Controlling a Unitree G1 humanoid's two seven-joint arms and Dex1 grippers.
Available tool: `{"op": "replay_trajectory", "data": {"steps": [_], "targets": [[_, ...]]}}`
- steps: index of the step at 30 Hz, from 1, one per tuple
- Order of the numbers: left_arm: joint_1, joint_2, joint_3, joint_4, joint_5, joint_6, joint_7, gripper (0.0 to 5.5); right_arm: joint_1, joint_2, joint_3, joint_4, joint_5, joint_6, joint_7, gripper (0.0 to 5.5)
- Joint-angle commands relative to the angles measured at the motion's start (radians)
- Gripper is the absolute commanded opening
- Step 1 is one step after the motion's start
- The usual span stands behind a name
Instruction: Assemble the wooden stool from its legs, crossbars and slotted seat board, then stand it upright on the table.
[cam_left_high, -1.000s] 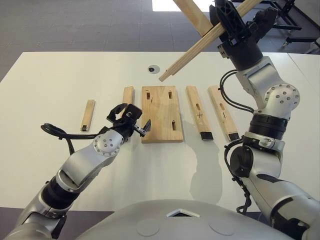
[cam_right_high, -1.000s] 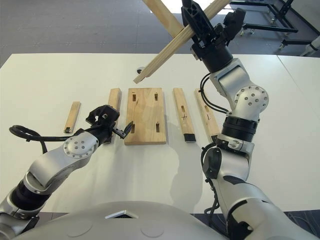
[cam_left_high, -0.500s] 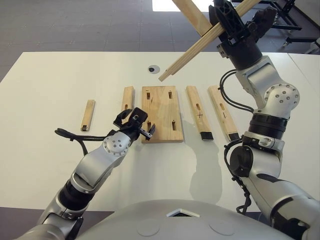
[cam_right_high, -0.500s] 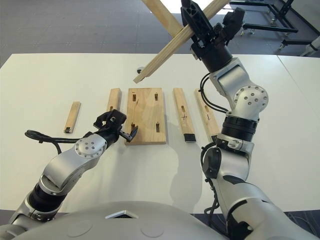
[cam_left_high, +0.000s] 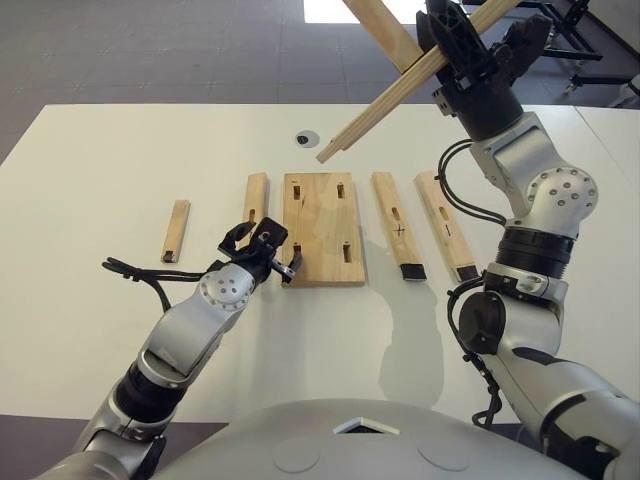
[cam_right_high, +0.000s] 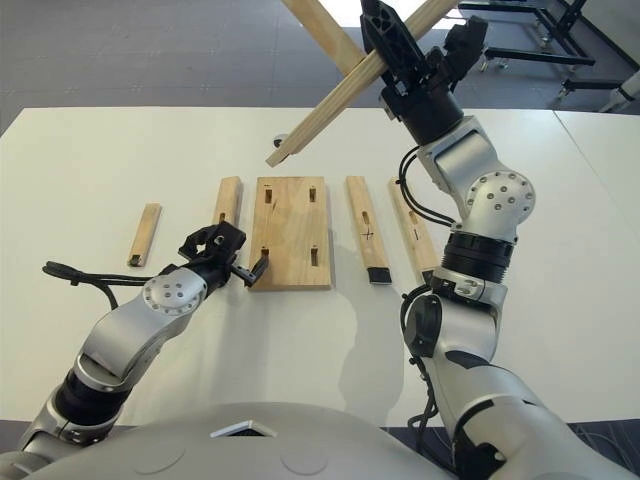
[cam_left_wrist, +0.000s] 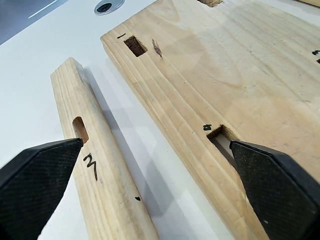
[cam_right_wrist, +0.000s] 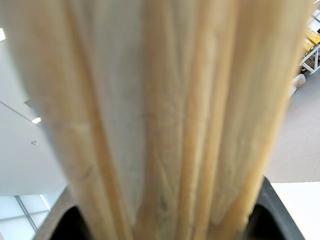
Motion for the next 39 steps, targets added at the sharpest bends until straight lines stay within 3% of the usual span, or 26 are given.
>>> {"op": "replay_trajectory", "data": {"steps": [1,4,18,23,27,29,34,39], "targets": [[0.123,0.139,0.066,0.023,-0.018,0.010,-0.114,5.40,-0.032,-0.008,-0.004,0.006,-0.004,-0.007,-0.002,2.05],[0.135,0.175,0.126,0.049,-0.021,-0.058,-0.174,5.40,-0.034,-0.014,-0.003,0.012,-0.009,-0.006,0.003,2.05],[0.067,0.074,0.204,0.015,-0.051,-0.087,-0.219,5.40,-0.038,-0.009,0.005,0.008,-0.010,-0.002,0.008,2.05],[-0.002,0.045,0.377,-0.007,-0.152,-0.069,-0.283,5.40,-0.032,-0.011,0.007,0.003,-0.015,-0.004,0.009,2.05],[-0.152,0.034,0.624,0.044,-0.303,-0.023,-0.346,5.40,-0.039,-0.077,0.039,0.029,-0.109,-0.025,0.062,2.05],[-0.185,0.058,0.706,0.094,-0.337,-0.024,-0.363,5.40,-0.056,-0.133,0.072,0.064,-0.199,-0.067,0.140,2.05],[-0.150,0.035,0.768,0.152,-0.371,-0.043,-0.365,5.40,-0.102,-0.159,0.213,0.176,-0.427,-0.214,0.350,2.05],[-0.067,-0.017,0.728,0.168,-0.366,-0.072,-0.353,5.40,-0.057,-0.105,0.326,0.203,-0.572,-0.339,0.484,2.05]]}}
